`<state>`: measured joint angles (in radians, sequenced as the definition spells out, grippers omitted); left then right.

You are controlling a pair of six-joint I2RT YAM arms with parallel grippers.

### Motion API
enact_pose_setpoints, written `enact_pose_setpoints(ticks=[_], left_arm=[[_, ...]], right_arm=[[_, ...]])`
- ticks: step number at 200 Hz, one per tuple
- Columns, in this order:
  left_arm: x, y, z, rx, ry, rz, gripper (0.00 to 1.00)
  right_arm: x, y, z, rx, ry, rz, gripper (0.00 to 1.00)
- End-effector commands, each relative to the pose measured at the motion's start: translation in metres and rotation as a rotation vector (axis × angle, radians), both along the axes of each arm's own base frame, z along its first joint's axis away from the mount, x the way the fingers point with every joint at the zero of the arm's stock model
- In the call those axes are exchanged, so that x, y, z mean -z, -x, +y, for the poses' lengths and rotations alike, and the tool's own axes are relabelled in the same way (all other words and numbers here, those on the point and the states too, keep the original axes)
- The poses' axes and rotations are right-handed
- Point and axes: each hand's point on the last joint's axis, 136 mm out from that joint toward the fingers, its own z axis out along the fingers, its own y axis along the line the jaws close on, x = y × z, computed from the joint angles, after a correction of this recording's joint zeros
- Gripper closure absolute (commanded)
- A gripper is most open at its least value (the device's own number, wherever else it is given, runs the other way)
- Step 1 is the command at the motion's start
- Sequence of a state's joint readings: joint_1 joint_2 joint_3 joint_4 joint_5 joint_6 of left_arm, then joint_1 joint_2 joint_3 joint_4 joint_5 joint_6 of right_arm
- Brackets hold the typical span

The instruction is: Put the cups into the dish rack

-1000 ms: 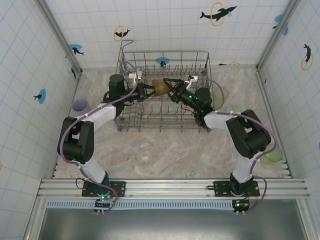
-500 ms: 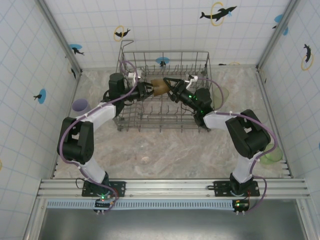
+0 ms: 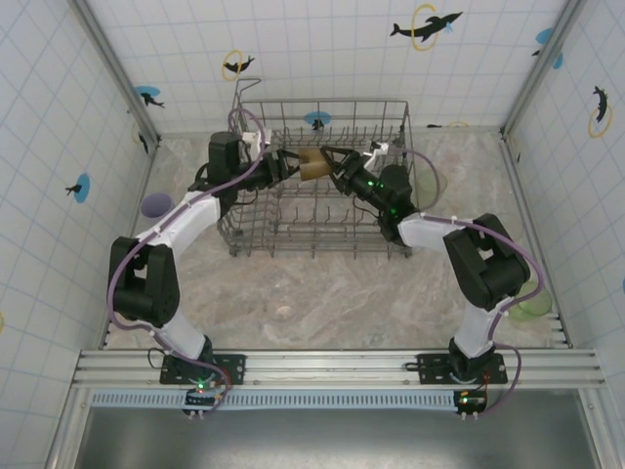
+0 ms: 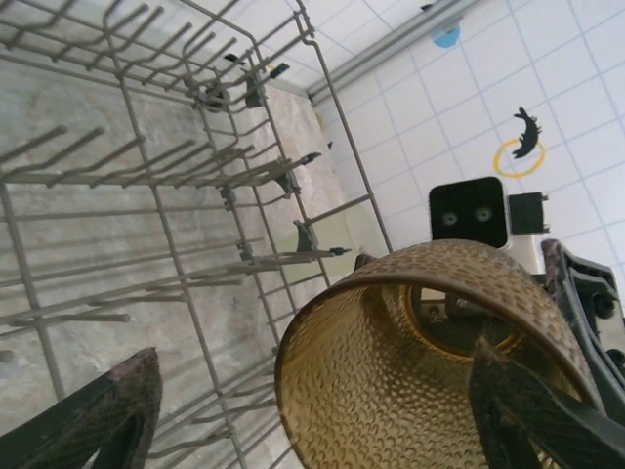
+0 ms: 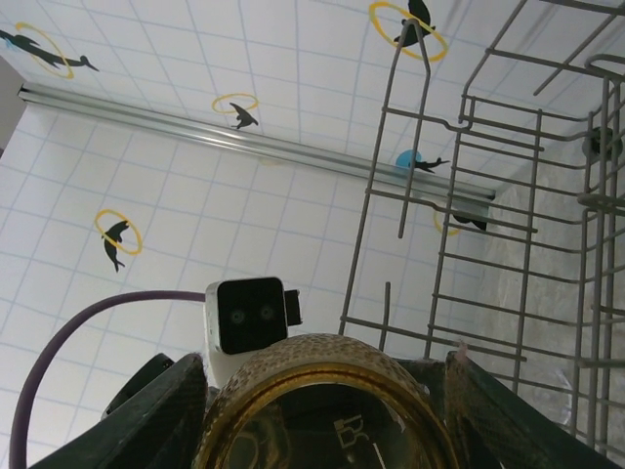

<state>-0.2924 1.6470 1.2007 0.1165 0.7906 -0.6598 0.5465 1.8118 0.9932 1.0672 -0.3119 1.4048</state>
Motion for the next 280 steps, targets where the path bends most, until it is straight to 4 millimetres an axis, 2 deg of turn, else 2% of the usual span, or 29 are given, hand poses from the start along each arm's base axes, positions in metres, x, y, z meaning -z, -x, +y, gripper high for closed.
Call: enact_pose_setpoints(ticks=[1,36,80,120,140,175,226,280], left_arm=[[-0.021,-0.002,0.011,-0.029,-0.08,-0.094,0.13],[-0.016,-0.016,0.042,-0.167,-0.201,-0.104,0.03],[-0.021,-0.025,0.073,-0.273,-0.309,-0.128,0.03],[-0.031,-0.021,0.099,-0.375,-0.422,-0.181,0.03],[-0.037,-0.016,0.109,-0.416,-0.459,-0.208,0.03],[-0.033,-0.008,0.12,-0.455,-0.492,-0.238,0.03],[-0.024,-0.001,0.119,-0.445,-0.476,-0.229,0.03],[-0.02,0.002,0.119,-0.444,-0.479,-0.238,0.03]], right_arm=[[-0.012,-0.015,0.002,0.019,-0.005,-0.034,0.49],[-0.012,-0.037,-0.004,0.055,0.015,-0.044,0.5],[-0.014,-0.058,-0.002,0.081,0.055,-0.072,0.53],[-0.013,-0.077,0.014,0.119,0.283,-0.124,0.54],[-0.003,-0.084,0.021,0.143,0.433,-0.131,0.54],[0.008,-0.092,0.029,0.172,0.612,-0.14,0.54],[0.018,-0.107,0.031,0.237,0.909,-0.143,0.54],[0.026,-0.122,0.026,0.307,1.063,-0.141,0.54]])
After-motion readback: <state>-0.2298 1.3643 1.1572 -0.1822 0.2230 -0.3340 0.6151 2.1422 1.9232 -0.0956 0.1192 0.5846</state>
